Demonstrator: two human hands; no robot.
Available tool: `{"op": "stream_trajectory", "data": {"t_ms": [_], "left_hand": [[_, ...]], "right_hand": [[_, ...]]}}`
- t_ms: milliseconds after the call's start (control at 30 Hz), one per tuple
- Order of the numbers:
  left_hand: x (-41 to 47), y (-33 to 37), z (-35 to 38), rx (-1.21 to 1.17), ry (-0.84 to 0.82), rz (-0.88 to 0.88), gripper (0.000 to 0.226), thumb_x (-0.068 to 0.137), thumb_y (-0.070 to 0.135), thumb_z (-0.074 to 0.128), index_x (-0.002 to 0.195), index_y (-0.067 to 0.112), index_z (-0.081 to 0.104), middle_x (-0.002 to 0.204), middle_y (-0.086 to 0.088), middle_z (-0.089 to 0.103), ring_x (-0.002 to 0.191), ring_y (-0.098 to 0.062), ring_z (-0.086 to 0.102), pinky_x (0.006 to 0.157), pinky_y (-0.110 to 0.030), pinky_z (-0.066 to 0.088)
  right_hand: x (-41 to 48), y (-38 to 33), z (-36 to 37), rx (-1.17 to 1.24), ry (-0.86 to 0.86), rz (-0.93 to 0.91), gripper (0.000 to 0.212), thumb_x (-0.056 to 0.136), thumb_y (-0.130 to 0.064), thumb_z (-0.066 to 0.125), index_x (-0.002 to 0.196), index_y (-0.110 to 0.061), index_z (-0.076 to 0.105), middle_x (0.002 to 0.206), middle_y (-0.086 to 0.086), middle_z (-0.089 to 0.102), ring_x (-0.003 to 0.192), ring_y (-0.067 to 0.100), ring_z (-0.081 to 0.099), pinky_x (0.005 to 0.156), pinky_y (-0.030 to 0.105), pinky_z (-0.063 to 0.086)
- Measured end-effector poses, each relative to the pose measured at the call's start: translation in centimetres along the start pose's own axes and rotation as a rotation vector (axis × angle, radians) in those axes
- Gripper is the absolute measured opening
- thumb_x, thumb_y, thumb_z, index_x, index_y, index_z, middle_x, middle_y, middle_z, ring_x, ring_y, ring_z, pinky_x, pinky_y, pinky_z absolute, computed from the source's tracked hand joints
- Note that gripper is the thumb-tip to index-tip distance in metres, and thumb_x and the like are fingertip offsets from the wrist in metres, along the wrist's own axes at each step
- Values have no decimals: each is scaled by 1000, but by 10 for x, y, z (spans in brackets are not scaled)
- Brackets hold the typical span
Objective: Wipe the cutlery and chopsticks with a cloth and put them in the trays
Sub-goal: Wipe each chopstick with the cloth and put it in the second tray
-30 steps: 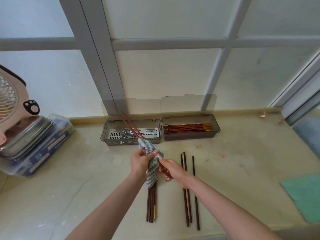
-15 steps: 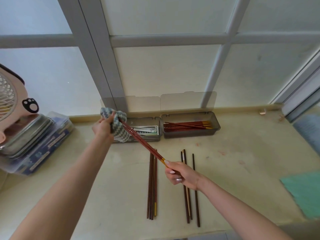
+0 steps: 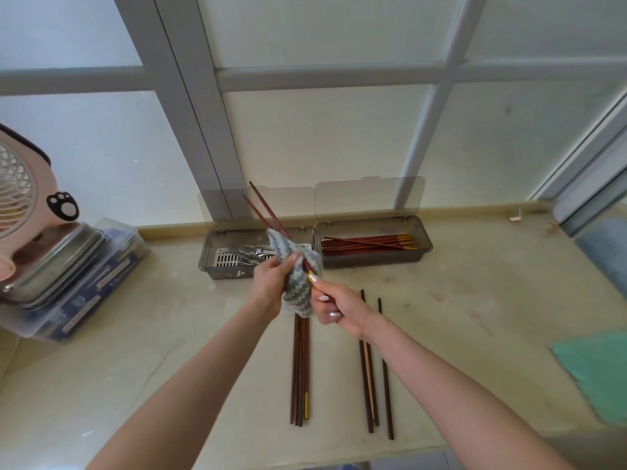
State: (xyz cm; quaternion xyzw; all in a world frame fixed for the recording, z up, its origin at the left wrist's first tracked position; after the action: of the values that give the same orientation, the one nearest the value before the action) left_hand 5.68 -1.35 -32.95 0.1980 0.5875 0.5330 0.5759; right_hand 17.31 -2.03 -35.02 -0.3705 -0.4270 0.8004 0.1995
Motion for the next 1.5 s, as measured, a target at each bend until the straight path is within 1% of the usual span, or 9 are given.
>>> {"op": "stream_trajectory", "data": {"t_ms": [233, 367, 500, 600, 833, 1000, 1100, 1200, 1500], "left_hand": [[-9, -21, 9, 132, -145, -63, 10, 92, 12, 52, 96, 7, 59, 89, -8, 65, 78, -19, 62, 68, -28, 48], [-7, -28, -4, 54, -61, -149, 15, 91, 13, 55, 100, 1, 58, 86, -13, 65, 77, -24, 63, 63, -31, 52], [-12, -38, -6, 96, -107, -174, 24, 88, 12, 59, 107, -4, 58, 88, -16, 67, 71, -23, 67, 54, -27, 55], [-11, -37, -5, 81, -87, -152, 25, 84, 10, 64, 106, -1, 59, 87, -14, 68, 68, -21, 68, 53, -26, 54], [-15, -43, -2, 117, -127, -140, 21, 82, 1, 64, 103, 0, 62, 91, -14, 68, 78, -24, 67, 65, -29, 55], [-16, -44, -6, 145, -127, -76, 28, 85, -6, 57, 112, -3, 56, 95, -16, 66, 83, -28, 65, 79, -37, 55], [-25, -44, 4, 255, -201, -71, 22, 90, 3, 54, 112, 0, 56, 92, -13, 66, 81, -25, 64, 74, -32, 55], [-33, -53, 14, 412, -306, -101, 23, 93, 18, 54, 110, 3, 57, 97, -15, 67, 86, -26, 66, 75, -30, 55], [-40, -63, 18, 425, -297, -133, 30, 91, 27, 57, 102, -1, 60, 90, -13, 69, 80, -24, 67, 69, -27, 55]], "right_hand": [[-1, 10, -3, -150, 143, 107, 46, 96, -48, 45, 62, -16, 52, 47, -5, 35, 36, 8, 26, 36, 18, 20], [-10, -10, -30, -476, 487, -7, 40, 88, -52, 55, 87, -12, 59, 73, -1, 58, 58, 7, 51, 51, 16, 39], [7, -1, -19, -259, 150, -22, 43, 93, -25, 58, 133, -18, 45, 123, 4, 57, 107, 18, 59, 86, 31, 53], [11, 17, -7, -198, 16, 56, 28, 94, -8, 54, 121, -11, 56, 111, 5, 64, 103, 19, 63, 83, 29, 54], [8, 18, -36, -225, 470, 7, 11, 84, 1, 65, 83, -10, 70, 85, 9, 71, 75, 19, 68, 61, 26, 55], [6, 9, -28, -318, 426, -80, 33, 90, 5, 50, 112, -14, 64, 112, 7, 66, 96, 16, 64, 77, 31, 57], [6, -9, -28, -236, 440, -103, 40, 91, -12, 55, 131, -14, 52, 120, 1, 59, 94, 6, 56, 68, 19, 46], [12, -21, -26, -158, 354, -41, 28, 96, -32, 50, 115, -14, 59, 103, -1, 69, 96, 9, 59, 76, 24, 42], [12, -37, -52, -39, 408, -51, 18, 92, -11, 56, 106, -1, 62, 87, 10, 73, 83, 20, 71, 85, 36, 56]]}}
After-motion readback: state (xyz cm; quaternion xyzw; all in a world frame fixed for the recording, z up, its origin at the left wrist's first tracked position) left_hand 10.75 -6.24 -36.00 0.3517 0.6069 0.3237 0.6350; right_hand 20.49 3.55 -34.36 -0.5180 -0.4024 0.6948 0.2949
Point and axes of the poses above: each hand's wrist, its own x-axis towards the middle knuckle, its own z-axis out of the palm, y = z × x, the point moved 8 cm from there along x, towards the middle knuckle
